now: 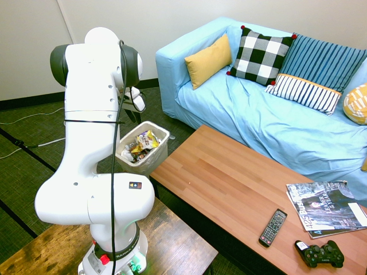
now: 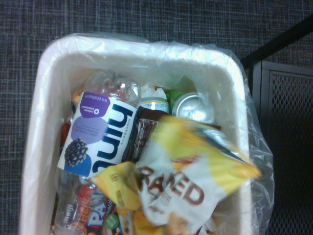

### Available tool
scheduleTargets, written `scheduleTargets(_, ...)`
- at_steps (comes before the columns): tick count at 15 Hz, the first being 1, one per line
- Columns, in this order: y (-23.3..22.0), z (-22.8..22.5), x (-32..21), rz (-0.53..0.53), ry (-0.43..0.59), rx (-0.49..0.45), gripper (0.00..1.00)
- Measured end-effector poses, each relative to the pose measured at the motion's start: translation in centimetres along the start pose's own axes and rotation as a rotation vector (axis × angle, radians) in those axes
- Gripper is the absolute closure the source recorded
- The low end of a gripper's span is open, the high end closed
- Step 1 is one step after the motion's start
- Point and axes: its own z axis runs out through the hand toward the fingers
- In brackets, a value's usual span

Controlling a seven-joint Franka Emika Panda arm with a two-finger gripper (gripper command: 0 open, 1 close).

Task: Throw the chip bag in the trash bin

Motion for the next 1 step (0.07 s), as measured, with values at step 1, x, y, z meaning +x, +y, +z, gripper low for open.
scheduleTargets(1,0.24,-0.32,0.1,0.001,0.001,0.002,0.0)
